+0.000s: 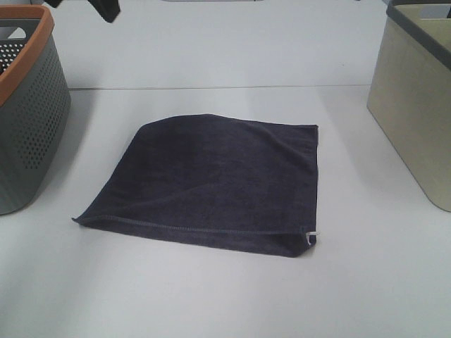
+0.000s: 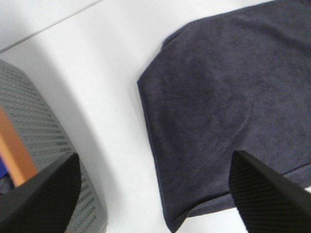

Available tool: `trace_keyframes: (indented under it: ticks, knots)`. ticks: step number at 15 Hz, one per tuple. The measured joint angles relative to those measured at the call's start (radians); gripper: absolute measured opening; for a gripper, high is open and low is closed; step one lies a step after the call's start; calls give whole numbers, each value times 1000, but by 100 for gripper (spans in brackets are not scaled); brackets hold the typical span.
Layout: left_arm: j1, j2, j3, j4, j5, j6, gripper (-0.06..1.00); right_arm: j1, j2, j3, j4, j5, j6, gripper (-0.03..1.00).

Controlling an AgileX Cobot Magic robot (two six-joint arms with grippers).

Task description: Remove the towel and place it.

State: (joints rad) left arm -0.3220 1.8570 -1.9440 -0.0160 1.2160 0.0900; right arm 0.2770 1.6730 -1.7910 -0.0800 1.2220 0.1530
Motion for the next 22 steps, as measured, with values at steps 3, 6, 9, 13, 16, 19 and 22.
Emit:
trace_keyframes:
  ticks: [3, 6, 9, 13, 16, 19, 22]
  knots:
    - [156, -47, 0, 3, 0, -29, 79, -136, -34, 1, 7, 0, 67, 70]
    - [312, -113, 31, 4, 1, -29, 79, -306, -87, 3, 60, 0, 42, 68]
    - [382, -189, 138, 16, 0, -33, 79, -336, -149, 50, 62, 0, -15, 68]
    - [384, -440, 421, 16, 0, -57, 79, -336, -344, 291, 80, 1, -36, 68]
    - [384, -595, 560, 9, 1, -78, 79, -336, -523, 496, 86, 1, -34, 68]
    - [384, -788, 684, 29, -2, -81, 79, -336, -686, 697, 99, 2, -34, 68]
    - [384, -941, 729, 36, -3, -82, 79, -336, -844, 811, 97, 4, -22, 68]
